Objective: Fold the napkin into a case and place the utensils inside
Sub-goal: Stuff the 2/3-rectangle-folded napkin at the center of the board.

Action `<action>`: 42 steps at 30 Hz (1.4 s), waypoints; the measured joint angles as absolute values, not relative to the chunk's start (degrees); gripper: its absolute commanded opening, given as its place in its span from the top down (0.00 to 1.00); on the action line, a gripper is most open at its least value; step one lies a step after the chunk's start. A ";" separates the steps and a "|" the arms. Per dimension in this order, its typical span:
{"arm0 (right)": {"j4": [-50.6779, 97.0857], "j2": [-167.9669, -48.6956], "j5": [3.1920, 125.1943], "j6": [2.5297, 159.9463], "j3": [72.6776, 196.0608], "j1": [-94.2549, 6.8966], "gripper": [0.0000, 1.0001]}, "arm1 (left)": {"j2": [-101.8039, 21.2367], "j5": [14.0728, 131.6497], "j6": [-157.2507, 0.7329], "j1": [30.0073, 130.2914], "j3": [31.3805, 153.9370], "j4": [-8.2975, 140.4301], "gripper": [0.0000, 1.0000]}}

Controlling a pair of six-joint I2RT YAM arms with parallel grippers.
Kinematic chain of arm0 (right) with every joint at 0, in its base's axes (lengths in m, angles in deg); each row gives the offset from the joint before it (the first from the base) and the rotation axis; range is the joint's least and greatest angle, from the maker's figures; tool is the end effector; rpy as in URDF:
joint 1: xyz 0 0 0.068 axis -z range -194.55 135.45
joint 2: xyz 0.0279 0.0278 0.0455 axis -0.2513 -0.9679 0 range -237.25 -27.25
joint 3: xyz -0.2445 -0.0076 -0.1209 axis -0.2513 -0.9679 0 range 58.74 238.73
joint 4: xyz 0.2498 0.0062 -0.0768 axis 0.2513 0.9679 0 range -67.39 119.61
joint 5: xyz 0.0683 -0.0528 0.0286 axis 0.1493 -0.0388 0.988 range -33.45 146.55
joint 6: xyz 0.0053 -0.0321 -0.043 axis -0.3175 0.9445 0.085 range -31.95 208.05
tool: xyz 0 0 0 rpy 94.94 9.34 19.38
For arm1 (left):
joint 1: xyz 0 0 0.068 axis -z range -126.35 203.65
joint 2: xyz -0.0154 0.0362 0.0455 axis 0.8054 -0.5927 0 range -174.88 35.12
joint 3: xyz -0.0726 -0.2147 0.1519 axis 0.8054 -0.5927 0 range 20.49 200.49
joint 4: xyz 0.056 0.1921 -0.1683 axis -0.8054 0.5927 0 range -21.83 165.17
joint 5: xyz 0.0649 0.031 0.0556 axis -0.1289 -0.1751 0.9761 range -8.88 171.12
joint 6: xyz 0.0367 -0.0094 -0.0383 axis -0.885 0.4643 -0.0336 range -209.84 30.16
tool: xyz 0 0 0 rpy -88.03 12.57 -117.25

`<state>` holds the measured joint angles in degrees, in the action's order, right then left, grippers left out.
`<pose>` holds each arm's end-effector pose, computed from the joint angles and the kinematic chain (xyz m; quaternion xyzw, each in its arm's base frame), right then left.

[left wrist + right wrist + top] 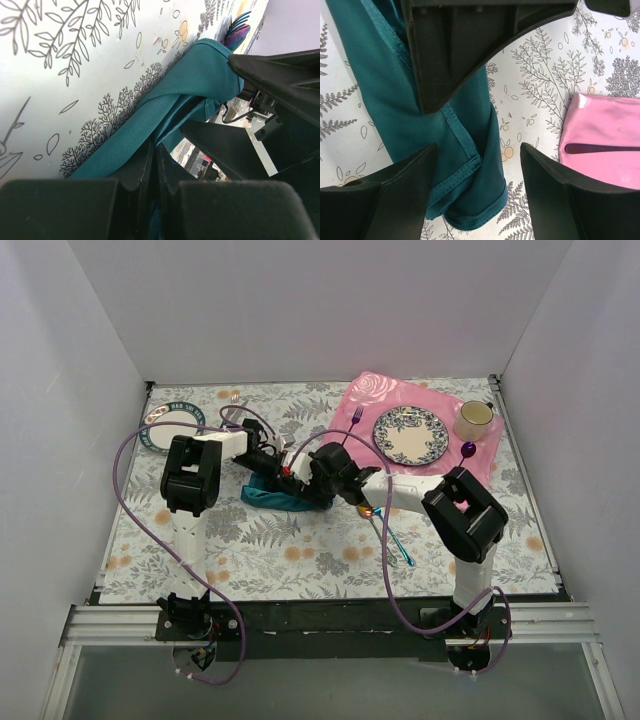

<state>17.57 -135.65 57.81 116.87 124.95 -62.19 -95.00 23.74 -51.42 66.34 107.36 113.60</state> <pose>0.2775 0.3054 0.1778 -0.5579 0.7004 0.0825 0.4375 0.3953 -0.1198 0.0980 0.1899 -0.8564 0.4374 0.1979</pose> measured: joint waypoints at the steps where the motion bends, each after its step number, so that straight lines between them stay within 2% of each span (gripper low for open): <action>1: 17.53 -135.78 57.39 116.98 124.93 -62.19 0.39 | -95.02 23.74 -51.42 66.34 107.36 113.60 1.00; 2: 17.44 -135.85 57.04 117.29 124.91 -62.19 0.44 | -95.02 23.74 -51.42 66.34 107.36 113.60 1.00; 3: 17.22 -135.89 56.67 117.29 124.84 -62.21 0.55 | -95.05 23.72 -51.42 66.34 107.36 113.60 1.00; 5: 16.63 -136.02 56.30 117.59 124.51 -62.19 0.63 | -95.07 23.69 -51.42 66.34 107.38 113.60 1.00; 6: 16.59 -136.15 56.24 117.66 124.47 -62.19 0.70 | -95.07 23.69 -51.42 66.34 107.38 113.60 1.00; 8: 16.52 -136.41 56.21 117.75 124.45 -62.19 0.74 | -95.07 23.67 -51.42 66.34 107.40 113.60 1.00; 13: 16.17 -136.50 56.37 118.29 123.77 -62.21 0.90 | -95.07 23.37 -51.14 66.36 107.40 113.32 1.00; 15: 16.08 -136.52 56.45 118.42 123.38 -62.23 0.97 | -95.07 23.23 -50.90 66.36 107.40 113.05 0.92; 18: 15.67 -136.52 56.48 118.82 123.01 -62.23 0.99 | -95.07 22.51 -50.42 66.36 107.25 112.35 0.78; 19: 15.56 -136.57 56.41 118.97 122.83 -62.23 0.99 | -94.98 22.05 -50.11 66.34 106.99 111.87 0.70; 24: 13.11 -136.87 56.30 120.30 121.19 -62.23 0.99 | -92.64 20.09 -50.07 65.38 104.61 109.73 0.61; 29: 10.12 -136.87 56.26 121.50 119.79 -62.23 0.99 | -88.73 20.39 -56.43 61.49 103.69 111.59 0.51; 33: 7.58 -136.66 56.45 122.31 118.33 -62.23 0.99 | -82.78 15.74 -67.03 54.21 99.88 114.30 0.48; 37: 4.57 -135.91 57.48 124.30 115.86 -62.23 0.99 | -76.86 14.08 -80.60 46.03 95.38 117.53 0.50; 42: 1.24 -133.29 60.19 128.87 110.90 -62.26 0.99 | -69.54 15.63 -96.30 46.10 89.55 119.96 0.51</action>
